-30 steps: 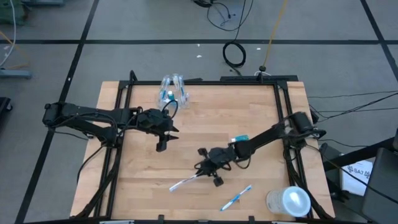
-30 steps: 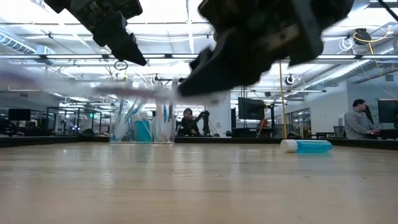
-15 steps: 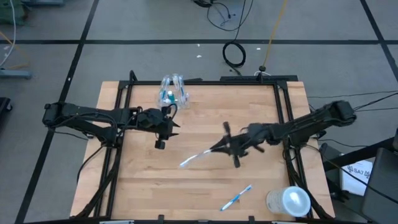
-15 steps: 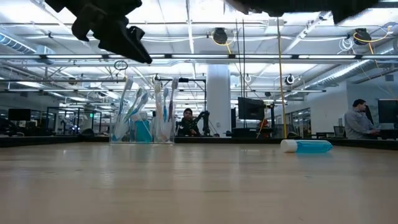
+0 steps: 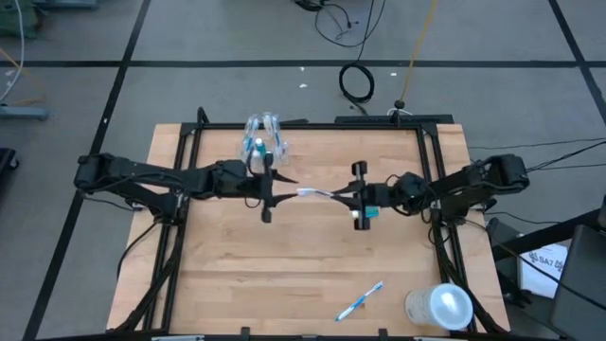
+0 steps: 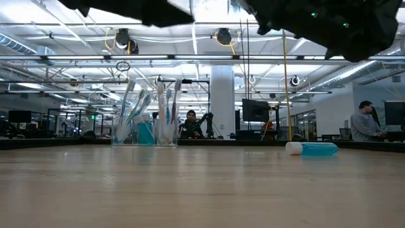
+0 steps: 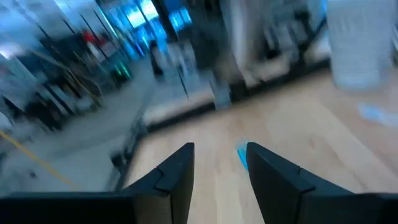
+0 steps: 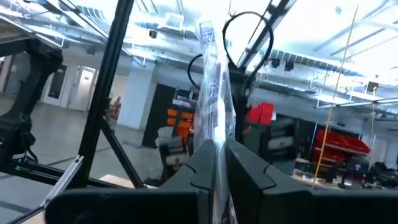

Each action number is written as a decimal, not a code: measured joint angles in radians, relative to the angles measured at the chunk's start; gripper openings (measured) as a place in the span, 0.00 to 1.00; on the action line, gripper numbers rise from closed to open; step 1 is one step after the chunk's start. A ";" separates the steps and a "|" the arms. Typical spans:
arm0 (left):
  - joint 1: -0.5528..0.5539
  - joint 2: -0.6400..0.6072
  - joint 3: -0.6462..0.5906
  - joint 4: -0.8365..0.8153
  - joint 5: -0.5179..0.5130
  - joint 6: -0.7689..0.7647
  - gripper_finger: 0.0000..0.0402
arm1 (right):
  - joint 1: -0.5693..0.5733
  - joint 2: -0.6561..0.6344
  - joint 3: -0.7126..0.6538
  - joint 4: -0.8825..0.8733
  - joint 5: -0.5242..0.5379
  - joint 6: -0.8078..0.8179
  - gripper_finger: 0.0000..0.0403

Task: Pick & Place toothbrushing station
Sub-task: Put the violet toothbrush into the transparent organizer

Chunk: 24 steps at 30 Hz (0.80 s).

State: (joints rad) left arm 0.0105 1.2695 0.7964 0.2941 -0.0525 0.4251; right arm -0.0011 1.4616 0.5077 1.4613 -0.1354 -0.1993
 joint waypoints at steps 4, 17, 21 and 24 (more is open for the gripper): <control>0.000 0.021 0.000 0.107 0.000 -0.019 0.38 | -0.006 0.055 0.048 -0.046 0.003 0.001 0.06; -0.001 0.020 0.000 0.193 0.139 -0.053 0.38 | -0.011 0.075 0.071 -0.107 0.004 0.050 0.05; -0.002 0.020 0.000 0.225 0.141 -0.064 0.38 | -0.011 0.076 0.071 -0.129 0.008 0.078 0.05; -0.002 0.020 0.000 0.236 0.164 -0.060 0.38 | -0.011 0.076 0.071 -0.139 0.008 0.091 0.05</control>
State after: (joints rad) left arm 0.0089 1.2900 0.7963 0.5301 0.1111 0.3648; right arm -0.0116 1.5372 0.5789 1.3222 -0.1274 -0.1088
